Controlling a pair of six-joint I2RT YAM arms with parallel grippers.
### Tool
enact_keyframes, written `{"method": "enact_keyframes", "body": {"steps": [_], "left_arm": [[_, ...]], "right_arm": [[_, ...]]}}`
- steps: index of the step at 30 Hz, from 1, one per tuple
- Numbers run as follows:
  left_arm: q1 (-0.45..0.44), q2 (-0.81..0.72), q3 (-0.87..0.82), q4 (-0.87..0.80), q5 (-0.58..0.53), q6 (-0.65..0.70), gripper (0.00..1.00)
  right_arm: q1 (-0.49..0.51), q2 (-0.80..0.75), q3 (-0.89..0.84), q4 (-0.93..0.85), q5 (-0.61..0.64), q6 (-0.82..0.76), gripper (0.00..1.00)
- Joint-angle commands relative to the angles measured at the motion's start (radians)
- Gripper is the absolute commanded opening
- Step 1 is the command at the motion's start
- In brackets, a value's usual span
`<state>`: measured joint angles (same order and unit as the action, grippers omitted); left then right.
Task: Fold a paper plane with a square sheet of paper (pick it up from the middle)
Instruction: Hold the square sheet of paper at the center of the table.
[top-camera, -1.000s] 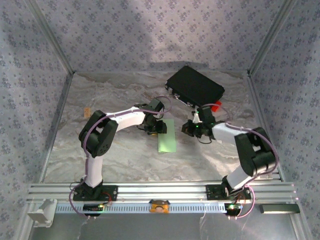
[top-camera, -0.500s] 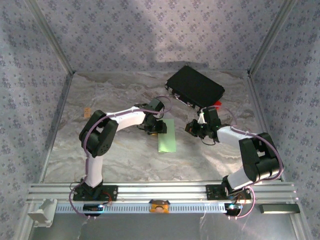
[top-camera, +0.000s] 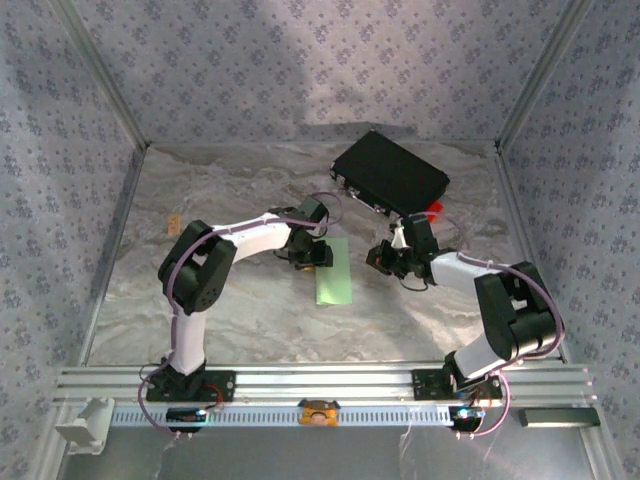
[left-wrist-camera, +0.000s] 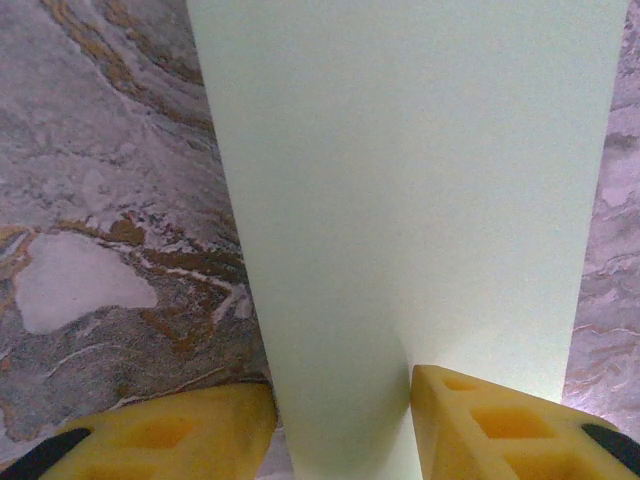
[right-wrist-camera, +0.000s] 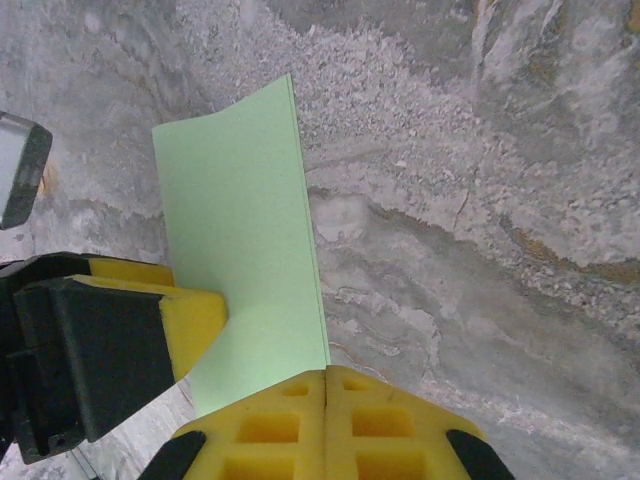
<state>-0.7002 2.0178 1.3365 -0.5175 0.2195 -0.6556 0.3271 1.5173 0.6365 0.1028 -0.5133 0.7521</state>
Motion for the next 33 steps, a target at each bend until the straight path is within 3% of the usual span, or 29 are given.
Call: {"method": "enact_keyframes", "body": {"steps": [1, 33], "left_arm": [[0.014, 0.139, -0.053, 0.108, -0.123, 0.005, 0.46], [0.013, 0.15, -0.063, 0.113, -0.122, 0.013, 0.47]], "right_arm": [[0.009, 0.018, 0.017, 0.006, -0.016, 0.011, 0.01], [0.153, 0.288, 0.222, -0.074, -0.026, -0.082, 0.0]]}}
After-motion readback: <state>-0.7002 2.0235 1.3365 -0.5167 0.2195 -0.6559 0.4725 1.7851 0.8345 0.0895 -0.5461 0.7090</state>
